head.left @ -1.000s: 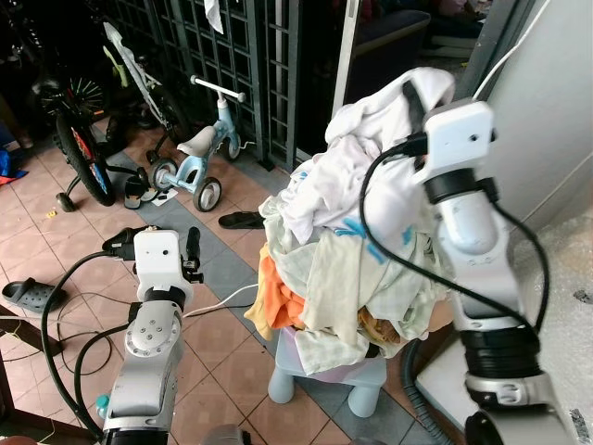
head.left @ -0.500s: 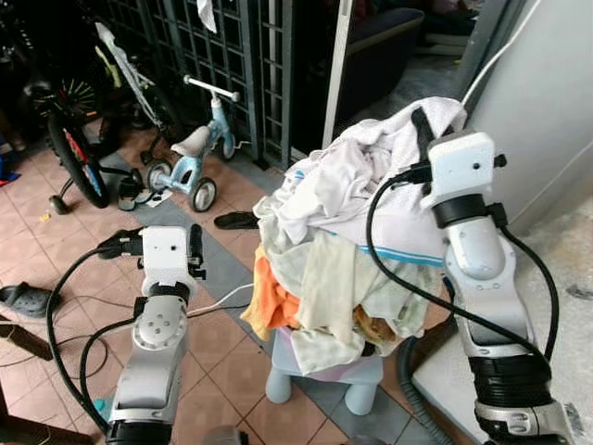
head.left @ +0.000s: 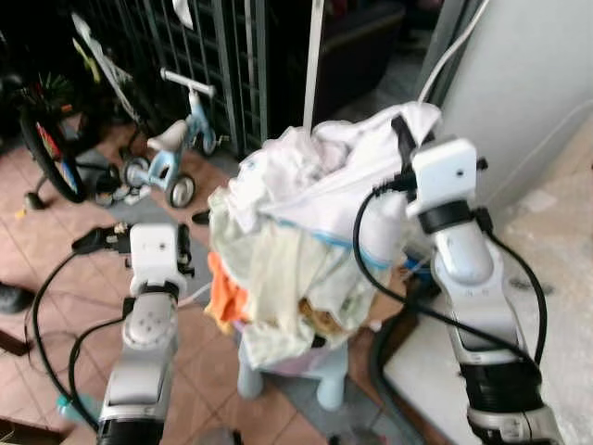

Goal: Clothes washing

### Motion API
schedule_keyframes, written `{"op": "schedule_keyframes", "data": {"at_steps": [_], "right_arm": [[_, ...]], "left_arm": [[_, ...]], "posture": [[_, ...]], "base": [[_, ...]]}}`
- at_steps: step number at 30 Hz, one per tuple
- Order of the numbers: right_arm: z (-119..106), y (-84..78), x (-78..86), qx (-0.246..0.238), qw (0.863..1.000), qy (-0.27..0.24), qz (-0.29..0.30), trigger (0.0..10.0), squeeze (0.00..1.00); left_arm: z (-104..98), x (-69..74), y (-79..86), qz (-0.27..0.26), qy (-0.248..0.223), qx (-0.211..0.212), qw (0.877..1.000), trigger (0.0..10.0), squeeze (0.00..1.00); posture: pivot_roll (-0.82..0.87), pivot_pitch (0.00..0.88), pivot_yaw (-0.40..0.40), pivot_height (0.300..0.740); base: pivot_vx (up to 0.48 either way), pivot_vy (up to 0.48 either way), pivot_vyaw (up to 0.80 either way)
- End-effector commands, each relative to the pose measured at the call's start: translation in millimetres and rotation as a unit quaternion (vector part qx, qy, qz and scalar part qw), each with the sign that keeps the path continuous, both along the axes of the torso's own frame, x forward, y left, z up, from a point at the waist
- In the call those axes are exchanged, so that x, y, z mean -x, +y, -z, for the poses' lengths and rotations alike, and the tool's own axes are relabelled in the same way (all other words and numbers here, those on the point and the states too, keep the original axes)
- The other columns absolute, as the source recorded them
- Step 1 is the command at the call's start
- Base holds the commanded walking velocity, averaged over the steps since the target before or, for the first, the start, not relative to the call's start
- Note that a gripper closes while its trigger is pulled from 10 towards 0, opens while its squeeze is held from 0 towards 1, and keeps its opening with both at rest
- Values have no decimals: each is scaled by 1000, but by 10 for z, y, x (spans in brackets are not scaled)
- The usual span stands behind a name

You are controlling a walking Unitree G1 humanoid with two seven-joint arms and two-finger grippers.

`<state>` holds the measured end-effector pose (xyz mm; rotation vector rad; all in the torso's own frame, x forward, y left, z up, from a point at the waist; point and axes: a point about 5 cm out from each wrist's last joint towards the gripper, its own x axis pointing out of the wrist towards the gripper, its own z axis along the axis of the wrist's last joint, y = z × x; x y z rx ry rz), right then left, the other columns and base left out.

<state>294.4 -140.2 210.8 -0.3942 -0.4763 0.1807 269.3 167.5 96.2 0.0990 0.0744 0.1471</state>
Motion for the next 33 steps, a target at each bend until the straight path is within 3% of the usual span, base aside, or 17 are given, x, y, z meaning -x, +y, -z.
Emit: {"op": "schedule_keyframes", "data": {"at_steps": [1, 6, 19, 22, 23, 25, 27, 28, 33], "right_arm": [[-42, 28, 12, -6, 1000, -7, -8, 0, 0], [-36, 67, 25, -8, 1000, -7, -15, 0, 0], [-14, 107, 32, -10, 999, -1, -31, 0, 0], [-114, 185, 43, 11, 998, -28, -55, 0, 0], [-286, 159, 42, 39, 996, -80, -31, 0, 0], [-382, 92, 25, 36, 994, -101, -2, 0, 0], [-405, 53, 14, 30, 994, -103, 11, 0, 0], [-425, -72, -9, 25, 993, -104, 47, 0, 0], [-217, -218, 4, 12, 996, -58, 71, 0, 0]], "left_arm": [[-11, -12, 10, -2, 0, -6, 1000, 10000, 0], [-10, -19, 7, 0, -1, -7, 1000, 10000, 0], [-7, -18, 3, 0, 0, -7, 1000, 10000, 0], [-5, -19, 2, 0, 0, -6, 1000, 10000, 0], [-3, -20, 1, 1, -1, -6, 1000, 10000, 0], [-2, -23, 0, 1, -2, -5, 1000, 10000, 0], [-1, -24, 0, 1, -2, -5, 1000, 10000, 0], [-2, -29, -1, 0, -3, -5, 1000, 10000, 0], [-5, -47, -10, 0, -4, -4, 1000, 10000, 0]], "posture": [[-56, 0, 0, 740], [-56, 0, 0, 740], [-56, 0, 2, 740], [-56, 0, 2, 740], [-57, 0, 1, 740], [-57, 0, 0, 740], [-57, 0, 0, 740], [-59, 0, -1, 740], [-61, 0, 0, 740]], "base": [[0, 0, 0], [0, 0, 0], [-277, 0, 0], [0, 0, 0], [0, 0, 0], [0, 0, 0], [0, 0, 0], [0, 0, 0], [0, 0, 0]]}}
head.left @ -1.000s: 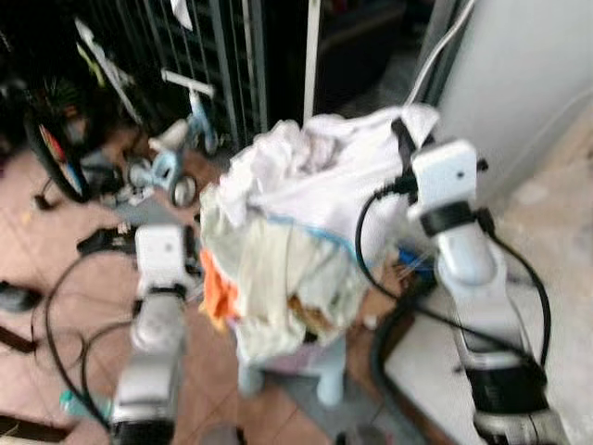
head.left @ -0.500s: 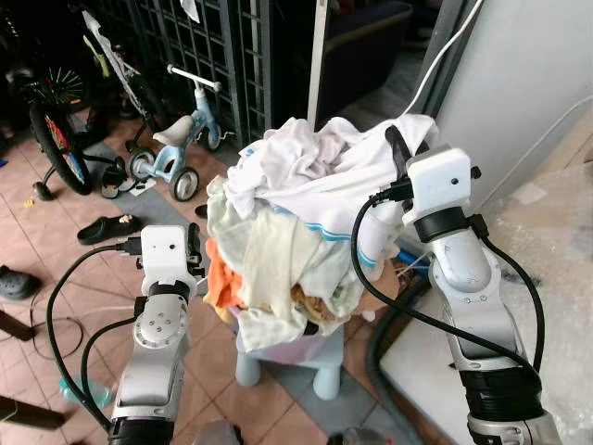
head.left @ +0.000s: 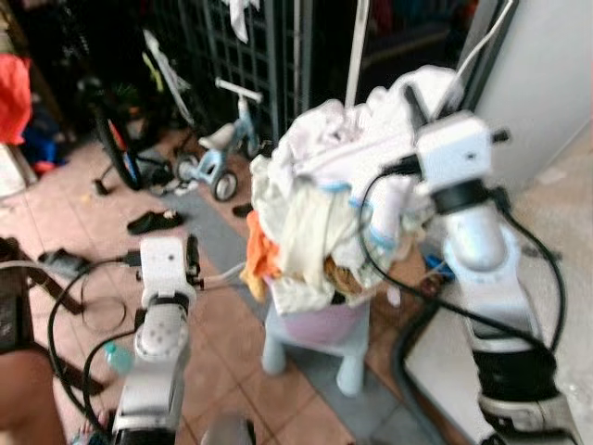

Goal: Clothes washing

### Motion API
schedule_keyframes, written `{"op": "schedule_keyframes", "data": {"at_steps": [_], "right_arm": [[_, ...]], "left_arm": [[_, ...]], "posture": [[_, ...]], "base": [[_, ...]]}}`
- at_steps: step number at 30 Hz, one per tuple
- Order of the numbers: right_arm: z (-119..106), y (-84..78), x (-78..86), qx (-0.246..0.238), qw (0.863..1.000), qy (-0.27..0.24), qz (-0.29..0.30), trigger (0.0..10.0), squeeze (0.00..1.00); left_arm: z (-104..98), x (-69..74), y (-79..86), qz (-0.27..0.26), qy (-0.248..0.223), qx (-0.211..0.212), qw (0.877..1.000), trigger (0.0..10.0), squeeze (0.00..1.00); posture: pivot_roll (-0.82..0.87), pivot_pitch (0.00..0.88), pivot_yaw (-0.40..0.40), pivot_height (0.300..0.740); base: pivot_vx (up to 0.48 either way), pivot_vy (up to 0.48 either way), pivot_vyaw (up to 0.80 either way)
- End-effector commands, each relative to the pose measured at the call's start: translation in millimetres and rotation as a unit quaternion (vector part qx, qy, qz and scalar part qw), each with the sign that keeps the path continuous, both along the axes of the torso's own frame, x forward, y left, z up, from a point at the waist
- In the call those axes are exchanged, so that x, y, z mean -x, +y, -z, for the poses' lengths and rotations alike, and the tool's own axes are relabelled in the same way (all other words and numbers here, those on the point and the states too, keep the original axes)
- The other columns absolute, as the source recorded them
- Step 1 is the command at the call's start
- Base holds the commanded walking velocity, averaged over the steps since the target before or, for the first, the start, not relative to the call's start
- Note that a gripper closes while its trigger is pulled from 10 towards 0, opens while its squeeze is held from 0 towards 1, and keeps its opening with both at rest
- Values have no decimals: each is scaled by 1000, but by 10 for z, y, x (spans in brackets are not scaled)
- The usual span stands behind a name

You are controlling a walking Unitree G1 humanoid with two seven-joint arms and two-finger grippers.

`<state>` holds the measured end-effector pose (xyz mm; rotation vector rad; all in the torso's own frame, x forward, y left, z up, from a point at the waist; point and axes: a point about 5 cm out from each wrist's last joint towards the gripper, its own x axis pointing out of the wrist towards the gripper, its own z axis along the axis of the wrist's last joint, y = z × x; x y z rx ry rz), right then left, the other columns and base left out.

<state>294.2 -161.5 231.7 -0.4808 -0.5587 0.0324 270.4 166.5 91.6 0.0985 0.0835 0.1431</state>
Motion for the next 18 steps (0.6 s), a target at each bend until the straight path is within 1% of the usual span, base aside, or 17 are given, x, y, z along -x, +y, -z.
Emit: {"op": "schedule_keyframes", "data": {"at_steps": [1, 2, 3, 4, 5, 7, 8, 10, 11, 12, 13, 14, 15, 16, 17, 18], "right_arm": [[11, -16, 11, -11, 1000, 2, 5, 0, 0], [38, -48, 30, -9, 1000, 5, 21, 0, 0], [62, -106, 59, -3, 999, 4, 50, 0, 0], [62, -106, 59, -3, 999, 4, 50, 0, 0], [80, -240, 104, 1, 995, 3, 99, 0, 0], [105, -395, 154, 6, 989, 6, 145, 0, 0], [148, -519, 194, 12, 985, 16, 174, 0, 0], [200, -603, 222, 16, 981, 29, 189, 0, 0], [284, -672, 259, 22, 979, 48, 199, 0, 0], [284, -672, 259, 22, 979, 48, 199, 0, 0], [426, -686, 289, 28, 977, 83, 196, 0, 0], [512, -668, 301, 22, 977, 103, 187, 0, 0], [656, -579, 314, 15, 978, 136, 157, 0, 0], [656, -579, 314, 15, 978, 136, 157, 0, 0], [765, -487, 326, 22, 978, 160, 133, 0, 0], [809, -459, 355, 22, 977, 165, 131, 0, 0]], "left_arm": [[-51, -39, -1, -2, -9, -4, 1000, 10000, 0], [-53, -41, -2, -2, -10, -5, 1000, 10000, 0], [-56, -44, -1, -3, -11, -6, 1000, 10000, 0], [-56, -44, -1, -3, -11, -6, 1000, 10000, 0], [-56, -42, 7, -6, -13, -7, 1000, 10000, 0], [-53, -43, 16, -8, -13, -8, 1000, 10000, 0], [-51, -46, 19, -7, -13, -9, 1000, 10000, 0], [-52, -51, 16, -6, -12, -10, 1000, 10000, 0], [-55, -61, 10, -6, -13, -9, 1000, 10000, 0], [-55, -61, 10, -6, -13, -9, 1000, 10000, 0], [-58, -72, 1, -5, -14, -8, 1000, 10000, 0], [-59, -75, -5, -4, -14, -8, 1000, 10000, 0], [-57, -76, -15, -3, -13, -7, 1000, 10000, 0], [-57, -76, -15, -3, -13, -7, 1000, 10000, 0], [-56, -75, -19, -2, -13, -6, 1000, 10000, 0], [-58, -72, -23, -2, -13, -6, 1000, 10000, 0]], "posture": [[-61, 0, 0, 740], [-62, 0, 0, 740], [-62, 0, 1, 740], [-62, 0, 1, 740], [-63, 0, 2, 740], [-70, 0, 6, 740], [-76, 0, 8, 740], [-80, 0, 11, 740], [-82, 0, 12, 740], [-82, 0, 12, 740], [-89, 0, 14, 740], [-89, 0, 14, 740], [-87, 0, 13, 740], [-87, 0, 13, 740], [-87, 0, 12, 740], [-81, 0, 8, 740]], "base": [[0, 0, 0], [0, 0, 0], [0, 0, 0], [0, 0, 0], [0, 0, 0], [0, 0, 0], [0, 0, 0], [0, 0, 0], [0, 0, 0], [0, 0, 0], [0, 0, 0], [0, 0, 0], [0, 0, 0], [0, 0, 0], [0, 0, 0], [0, 0, 0]]}}
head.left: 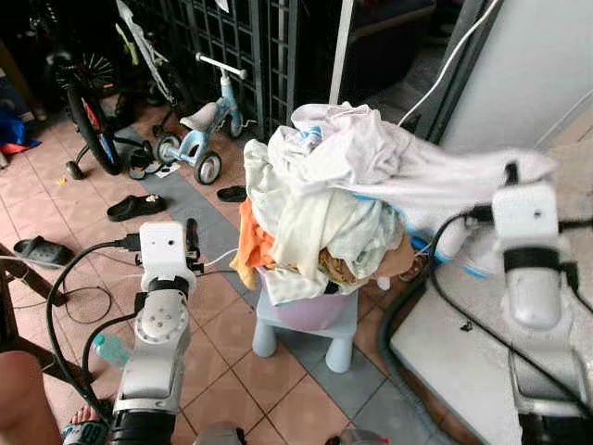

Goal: Clothes washing

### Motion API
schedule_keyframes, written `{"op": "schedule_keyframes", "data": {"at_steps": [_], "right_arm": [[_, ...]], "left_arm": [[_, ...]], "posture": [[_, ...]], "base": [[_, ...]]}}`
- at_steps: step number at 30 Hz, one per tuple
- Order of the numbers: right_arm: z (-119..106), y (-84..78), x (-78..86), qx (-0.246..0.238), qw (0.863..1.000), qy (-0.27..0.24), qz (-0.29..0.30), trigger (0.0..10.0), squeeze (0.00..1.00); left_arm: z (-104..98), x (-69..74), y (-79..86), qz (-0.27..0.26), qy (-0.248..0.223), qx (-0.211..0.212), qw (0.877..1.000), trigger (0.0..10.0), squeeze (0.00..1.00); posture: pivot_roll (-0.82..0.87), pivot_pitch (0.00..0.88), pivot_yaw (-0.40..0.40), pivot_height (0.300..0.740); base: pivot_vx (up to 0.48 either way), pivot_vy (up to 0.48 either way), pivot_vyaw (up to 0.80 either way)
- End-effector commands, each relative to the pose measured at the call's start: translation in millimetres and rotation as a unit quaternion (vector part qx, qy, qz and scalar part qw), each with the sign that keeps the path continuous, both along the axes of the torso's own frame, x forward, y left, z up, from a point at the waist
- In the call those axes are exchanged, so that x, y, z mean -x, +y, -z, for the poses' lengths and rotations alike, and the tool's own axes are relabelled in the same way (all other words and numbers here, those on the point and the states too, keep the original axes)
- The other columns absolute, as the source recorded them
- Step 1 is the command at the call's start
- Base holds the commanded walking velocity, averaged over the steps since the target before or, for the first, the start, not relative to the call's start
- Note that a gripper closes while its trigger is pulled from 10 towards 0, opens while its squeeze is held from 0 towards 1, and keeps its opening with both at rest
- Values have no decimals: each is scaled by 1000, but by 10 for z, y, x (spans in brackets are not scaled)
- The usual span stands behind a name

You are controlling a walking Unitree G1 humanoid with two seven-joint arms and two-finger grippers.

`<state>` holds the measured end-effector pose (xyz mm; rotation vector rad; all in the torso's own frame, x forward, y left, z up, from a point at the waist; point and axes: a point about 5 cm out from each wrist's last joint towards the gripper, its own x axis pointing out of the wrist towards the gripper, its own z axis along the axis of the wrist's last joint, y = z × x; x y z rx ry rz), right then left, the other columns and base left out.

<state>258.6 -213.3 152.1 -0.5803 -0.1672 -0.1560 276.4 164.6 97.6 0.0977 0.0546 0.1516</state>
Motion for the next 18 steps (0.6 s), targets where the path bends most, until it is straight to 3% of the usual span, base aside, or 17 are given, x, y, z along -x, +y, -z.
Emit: {"op": "schedule_keyframes", "data": {"at_steps": [1, 2, 3, 5, 8, 9, 11, 15, 18], "right_arm": [[17, 60, 6, -1, 1000, 4, -13, 0, 0], [178, 126, 28, -20, 998, 46, -28, 0, 0], [178, 126, 28, -20, 998, 46, -28, 0, 0], [387, 237, 79, -31, 993, 99, -57, 0, 0], [564, 247, 135, -27, 987, 148, -54, 0, 0], [692, 246, 163, -27, 980, 191, -52, 0, 0], [821, 222, 199, -60, 971, 228, -39, 0, 0], [655, 263, 112, -65, 979, 182, -64, 0, 0], [476, 387, 11, -73, 982, 137, -111, 0, 0]], "left_arm": [[1, -10, -5, 2, 1, -6, 1000, 10000, 0], [-1, -7, -1, -1, 0, -6, 1000, 10000, 0], [-1, -7, -1, -1, 0, -6, 1000, 10000, 0], [0, 0, 8, -4, 1, -6, 1000, 10000, 0], [2, 4, 7, -3, 1, -5, 1000, 10000, 0], [4, 6, 7, -2, 2, -5, 1000, 10000, 0], [7, 10, 5, -2, 3, -3, 1000, 10000, 0], [9, 10, 6, 0, 3, -2, 1000, 10000, 0], [13, -3, -15, 7, 4, 0, 1000, 10000, 0]], "posture": [[-81, 0, 8, 740], [-78, 0, 5, 740], [-78, 0, 5, 740], [-74, 0, 1, 740], [-70, 0, -2, 740], [-72, 0, -2, 740], [-69, 0, -3, 740], [-76, 0, 1, 740], [-80, 0, 3, 740]], "base": [[0, 0, 0], [0, 0, 0], [0, 0, 0], [0, 0, 0], [0, 0, 0], [0, 0, 0], [0, 0, 0], [0, 0, 0], [0, 0, 0]]}}
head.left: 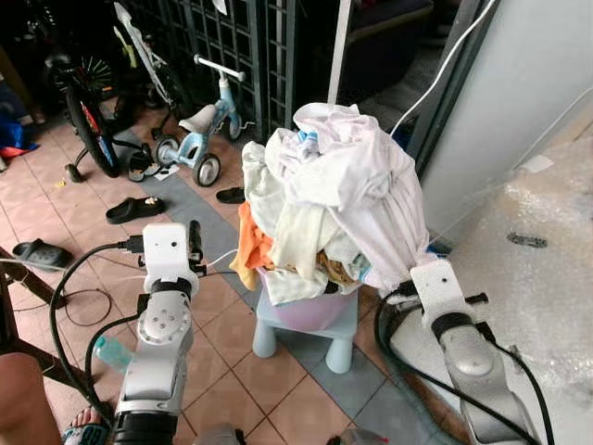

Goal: Clothes washing

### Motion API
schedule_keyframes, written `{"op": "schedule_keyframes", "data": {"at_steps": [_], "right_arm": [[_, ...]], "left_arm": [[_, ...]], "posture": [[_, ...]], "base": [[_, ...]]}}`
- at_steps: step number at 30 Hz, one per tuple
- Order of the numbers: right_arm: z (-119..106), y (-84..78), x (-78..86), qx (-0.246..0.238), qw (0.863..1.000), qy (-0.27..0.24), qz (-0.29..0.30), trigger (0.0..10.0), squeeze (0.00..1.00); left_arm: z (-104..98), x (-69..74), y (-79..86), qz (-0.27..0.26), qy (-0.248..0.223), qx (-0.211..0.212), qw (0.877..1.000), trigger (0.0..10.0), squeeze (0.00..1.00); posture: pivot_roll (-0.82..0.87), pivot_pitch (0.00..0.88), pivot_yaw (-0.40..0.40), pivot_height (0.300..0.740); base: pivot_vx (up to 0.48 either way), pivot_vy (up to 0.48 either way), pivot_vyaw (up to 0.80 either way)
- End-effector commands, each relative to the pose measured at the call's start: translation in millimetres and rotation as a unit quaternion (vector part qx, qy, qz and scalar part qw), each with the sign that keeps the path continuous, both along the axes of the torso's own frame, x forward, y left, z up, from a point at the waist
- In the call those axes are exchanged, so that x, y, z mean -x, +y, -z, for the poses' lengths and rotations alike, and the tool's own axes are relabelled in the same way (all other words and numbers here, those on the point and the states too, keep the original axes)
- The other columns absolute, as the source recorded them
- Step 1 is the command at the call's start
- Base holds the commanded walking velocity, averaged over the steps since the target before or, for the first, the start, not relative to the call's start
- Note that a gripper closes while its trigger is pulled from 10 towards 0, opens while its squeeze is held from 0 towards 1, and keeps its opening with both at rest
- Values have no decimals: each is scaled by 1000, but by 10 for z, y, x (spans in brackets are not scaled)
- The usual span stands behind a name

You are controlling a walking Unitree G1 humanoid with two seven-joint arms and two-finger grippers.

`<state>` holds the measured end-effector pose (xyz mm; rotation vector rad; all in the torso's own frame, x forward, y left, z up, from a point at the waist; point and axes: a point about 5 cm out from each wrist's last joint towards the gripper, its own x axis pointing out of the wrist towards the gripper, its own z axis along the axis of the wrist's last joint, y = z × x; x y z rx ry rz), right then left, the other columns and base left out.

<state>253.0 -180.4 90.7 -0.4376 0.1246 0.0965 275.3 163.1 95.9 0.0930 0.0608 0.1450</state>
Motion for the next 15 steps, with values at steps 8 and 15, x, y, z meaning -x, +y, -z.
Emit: {"op": "schedule_keyframes", "data": {"at_steps": [8, 15], "right_arm": [[-246, 172, -145, -5, 997, -63, -54, 0, 0], [-345, 393, -323, -58, 991, -68, -105, 0, 0]], "left_arm": [[-7, -24, -13, 2, 0, -2, 1000, 10000, 0], [-12, -22, -15, 2, -2, 4, 1000, 10000, 0]], "posture": [[-72, 0, 1, 740], [-64, 0, -7, 740]], "base": [[0, 0, 0], [0, 0, 0]]}}
